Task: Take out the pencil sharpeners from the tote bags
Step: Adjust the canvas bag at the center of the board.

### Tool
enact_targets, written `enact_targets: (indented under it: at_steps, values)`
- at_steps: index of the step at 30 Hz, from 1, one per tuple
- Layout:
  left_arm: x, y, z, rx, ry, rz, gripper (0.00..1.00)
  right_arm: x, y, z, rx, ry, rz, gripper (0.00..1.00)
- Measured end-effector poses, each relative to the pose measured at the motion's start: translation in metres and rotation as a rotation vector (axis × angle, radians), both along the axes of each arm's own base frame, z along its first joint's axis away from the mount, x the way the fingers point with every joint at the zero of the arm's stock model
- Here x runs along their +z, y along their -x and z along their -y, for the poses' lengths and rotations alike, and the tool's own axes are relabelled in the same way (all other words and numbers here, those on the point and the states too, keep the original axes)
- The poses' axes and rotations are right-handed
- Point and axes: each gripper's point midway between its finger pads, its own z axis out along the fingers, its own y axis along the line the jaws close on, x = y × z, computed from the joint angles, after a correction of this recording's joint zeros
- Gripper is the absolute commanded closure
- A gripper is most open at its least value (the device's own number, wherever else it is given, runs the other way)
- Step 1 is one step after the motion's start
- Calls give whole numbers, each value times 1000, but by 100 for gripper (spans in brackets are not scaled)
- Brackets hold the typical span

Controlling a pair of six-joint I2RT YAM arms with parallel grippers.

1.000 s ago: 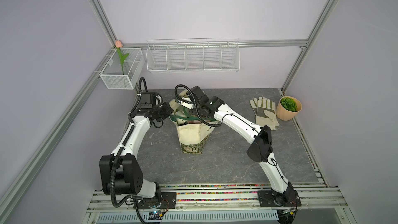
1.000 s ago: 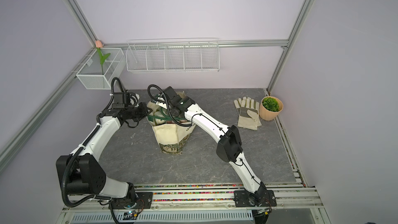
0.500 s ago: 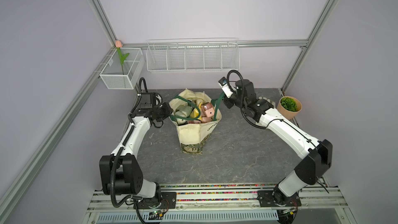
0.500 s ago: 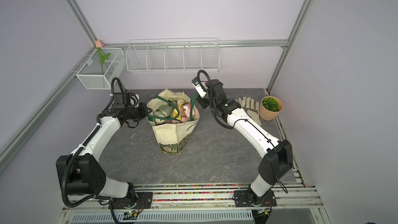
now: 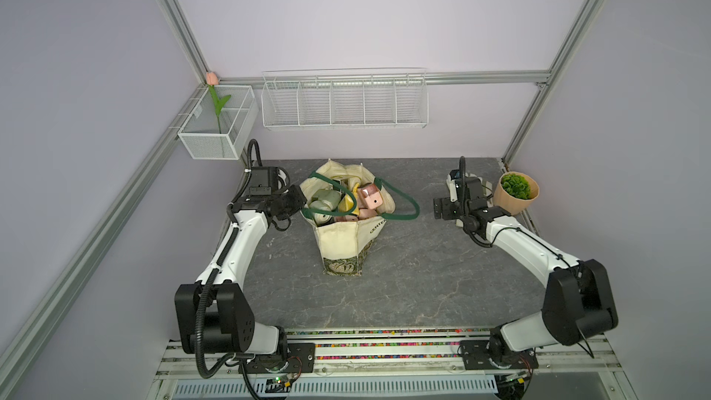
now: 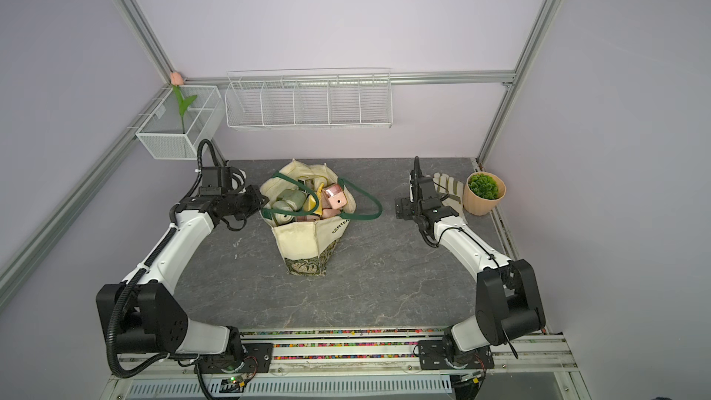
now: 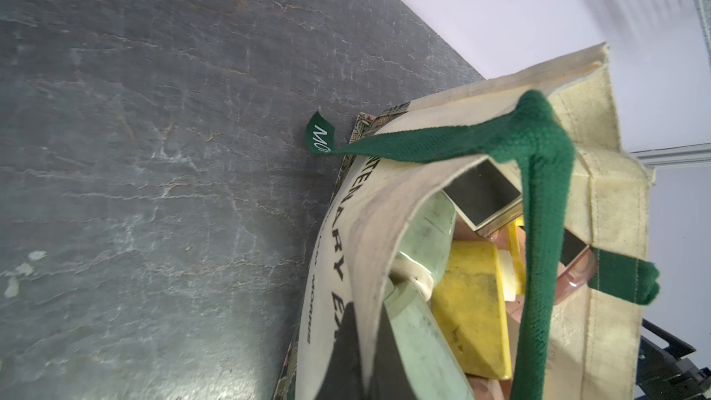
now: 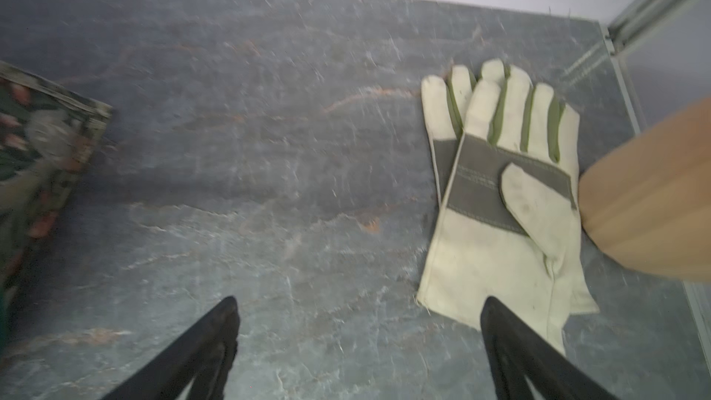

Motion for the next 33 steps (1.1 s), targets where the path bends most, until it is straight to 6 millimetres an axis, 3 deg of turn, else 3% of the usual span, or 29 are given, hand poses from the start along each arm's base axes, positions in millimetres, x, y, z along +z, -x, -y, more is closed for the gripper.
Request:
enact_targets:
  at_steps: [2, 4, 9, 11, 14, 17, 22, 26, 33]
  values:
    - [9, 7, -9, 31, -40, 15, 60, -10, 9, 5, -30, 6, -38, 2]
    - [34, 14, -21, 75, -91, 62, 52, -8, 16, 8, -50, -3, -44, 2]
    - [114, 27, -34, 150, -126, 248, 44, 26, 27, -7, -14, -76, 40, 3]
    - [134, 30, -19, 120, -112, 294, 44, 41, 29, -19, 22, -117, 80, 3]
    - [147, 20, 18, 36, -104, 304, 43, 46, 31, -34, 65, -146, 94, 3]
    - [131, -6, 43, 1, -108, 249, 43, 46, 34, -43, 94, -158, 88, 3]
    - [68, -31, 50, 31, -125, 84, 39, 43, 36, -46, 103, -161, 84, 3]
    - [35, -42, 60, 35, -114, 5, 39, 40, 37, -47, 107, -162, 76, 3]
    - [9, -58, 79, 26, -73, -32, 46, 33, 38, -48, 108, -161, 64, 3]
